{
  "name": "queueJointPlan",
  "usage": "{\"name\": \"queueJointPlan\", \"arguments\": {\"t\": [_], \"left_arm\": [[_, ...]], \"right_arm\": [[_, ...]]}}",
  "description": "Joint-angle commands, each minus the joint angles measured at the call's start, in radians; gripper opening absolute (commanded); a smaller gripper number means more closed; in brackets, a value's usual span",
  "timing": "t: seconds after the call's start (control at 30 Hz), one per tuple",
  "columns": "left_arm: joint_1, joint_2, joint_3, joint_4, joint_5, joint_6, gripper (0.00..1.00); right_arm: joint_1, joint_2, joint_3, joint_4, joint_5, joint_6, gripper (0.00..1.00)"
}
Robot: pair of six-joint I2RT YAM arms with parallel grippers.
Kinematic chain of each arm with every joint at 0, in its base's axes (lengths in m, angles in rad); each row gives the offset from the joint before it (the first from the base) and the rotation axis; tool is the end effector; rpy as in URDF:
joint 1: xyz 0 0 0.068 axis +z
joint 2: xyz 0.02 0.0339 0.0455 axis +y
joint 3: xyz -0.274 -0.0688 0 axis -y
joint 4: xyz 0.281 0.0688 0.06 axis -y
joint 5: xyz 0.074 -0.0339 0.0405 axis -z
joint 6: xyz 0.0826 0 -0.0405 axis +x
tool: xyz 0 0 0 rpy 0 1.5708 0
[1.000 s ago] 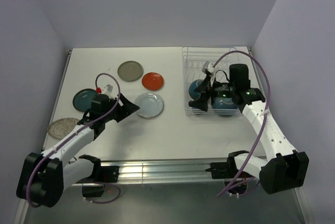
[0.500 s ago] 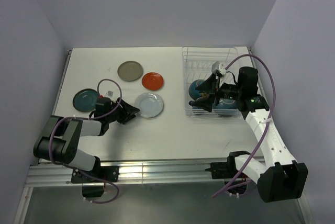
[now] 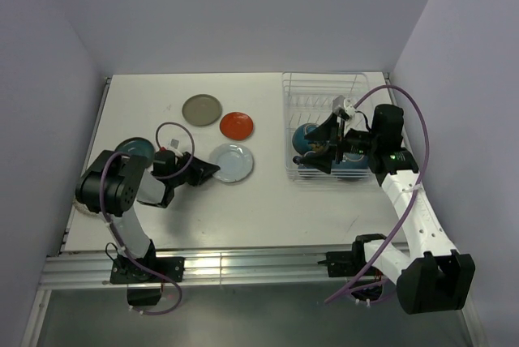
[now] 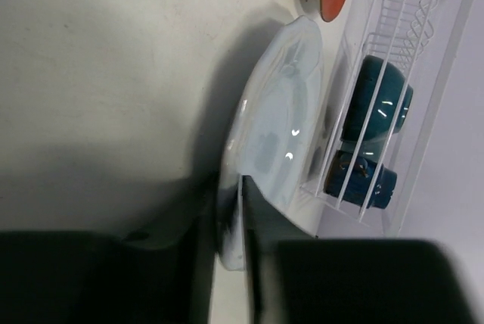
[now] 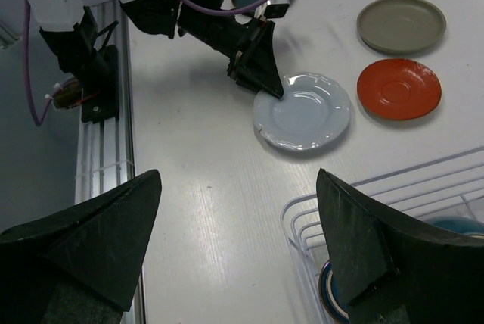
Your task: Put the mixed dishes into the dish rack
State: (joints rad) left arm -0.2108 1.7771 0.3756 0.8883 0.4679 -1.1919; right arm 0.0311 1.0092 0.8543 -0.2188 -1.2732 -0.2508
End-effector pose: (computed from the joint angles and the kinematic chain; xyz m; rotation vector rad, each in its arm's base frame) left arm 0.2966 -0.1016 0.0423 -0.7982 2.1719 -1.2813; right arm 0.2498 0.0868 0.3255 -1.0258 1.4742 1.0585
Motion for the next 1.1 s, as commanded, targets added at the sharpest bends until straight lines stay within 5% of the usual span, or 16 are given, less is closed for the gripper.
{"name": "queueJointPlan", "arguments": {"t": [0.0,0.13,0.33,0.6,0.73,0.8,0.93,1.07], "left_arm": [[0.007,0.061,-0.024,0.095,0.008,-0.003,0.17],[0.022,0.099,-0.053,0.254,0.076,-0.024,0.00],[0.042,0.062,-0.106,0.443,0.135,-0.058,0.00],[0.042,-0.169,-0.152,0.521,0.227,-0.086,0.00],[0.040,-0.315,-0.150,0.454,0.247,-0.090,0.00],[0.033,-0.410,-0.135,0.364,0.248,-0.078,0.00],[0.004,-0.550,-0.083,0.169,0.247,-0.029,0.00],[-0.025,-0.625,-0.041,0.077,0.255,-0.020,0.00]], "right_arm": [[-0.013,-0.020,-0.015,0.055,-0.031,0.018,0.90],[-0.019,-0.015,-0.018,0.053,-0.029,0.007,0.90],[-0.020,-0.011,-0.018,0.032,-0.017,-0.013,0.88],[0.004,0.061,0.080,0.000,0.018,0.079,0.83],[0.052,0.152,0.189,-0.134,0.150,0.105,0.74],[0.113,0.164,0.239,-0.131,0.338,0.219,0.74],[0.225,0.140,0.244,0.009,0.570,0.390,0.94],[0.309,0.157,0.246,0.091,0.702,0.545,0.97]]}}
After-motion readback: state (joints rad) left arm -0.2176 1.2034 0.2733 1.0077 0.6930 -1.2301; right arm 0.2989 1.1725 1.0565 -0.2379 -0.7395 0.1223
